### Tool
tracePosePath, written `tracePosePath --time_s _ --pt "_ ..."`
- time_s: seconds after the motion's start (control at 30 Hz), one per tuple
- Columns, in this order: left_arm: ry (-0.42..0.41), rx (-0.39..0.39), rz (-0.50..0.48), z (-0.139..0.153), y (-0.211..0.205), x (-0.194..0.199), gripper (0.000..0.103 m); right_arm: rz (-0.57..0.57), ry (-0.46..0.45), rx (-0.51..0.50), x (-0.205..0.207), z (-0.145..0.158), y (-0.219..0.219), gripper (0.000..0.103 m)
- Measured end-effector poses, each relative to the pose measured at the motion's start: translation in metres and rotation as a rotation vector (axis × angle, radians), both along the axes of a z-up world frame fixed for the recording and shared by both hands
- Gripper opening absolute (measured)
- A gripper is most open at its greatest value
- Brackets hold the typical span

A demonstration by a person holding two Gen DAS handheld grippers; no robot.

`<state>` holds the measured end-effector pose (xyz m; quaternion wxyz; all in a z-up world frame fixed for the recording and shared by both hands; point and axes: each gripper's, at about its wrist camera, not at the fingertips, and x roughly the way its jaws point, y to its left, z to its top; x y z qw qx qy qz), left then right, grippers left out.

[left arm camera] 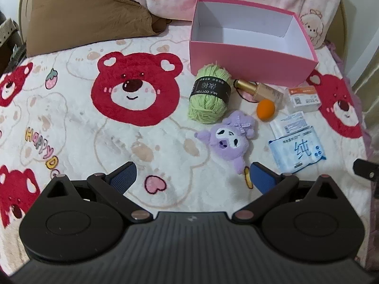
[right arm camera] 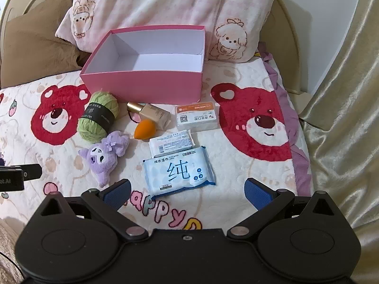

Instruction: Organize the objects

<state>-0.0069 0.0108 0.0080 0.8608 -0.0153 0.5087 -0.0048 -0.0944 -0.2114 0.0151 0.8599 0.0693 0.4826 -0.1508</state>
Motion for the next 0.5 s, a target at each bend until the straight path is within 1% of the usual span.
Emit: tracePosePath --time_s 0.07,0.1,0.23,0.4,0.5 --pt "-0.013 -0.016 0.016 -0.0006 0.0022 -0.0018 0.103 0.001 0.003 -0.002 0.0007 -0.0011 0.0005 0.103" --pt "-0.014 -0.029 -0.117 -0.0013 0.0017 -0.0021 0.103 0.001 0.005 -0.002 0.0011 -0.0015 0.0006 0.103" --pt "-0.020 -0.025 -0.118 -0.0031 0.0010 -0.0027 0.103 0.002 0.010 -0.002 0.0015 -0.0034 0.0001 0.103" --pt "-0.036 0.012 -0.142 -0.0050 -0.0045 -0.0055 0.103 -0.003 0.011 -0.003 0.0014 -0.0045 0.0004 0.103" --pt "-0.045 0.009 -0.161 -0.0033 -0.0065 -0.0069 0.103 -0.004 0.016 -0.004 0.0018 -0.0058 -0.0005 0.103"
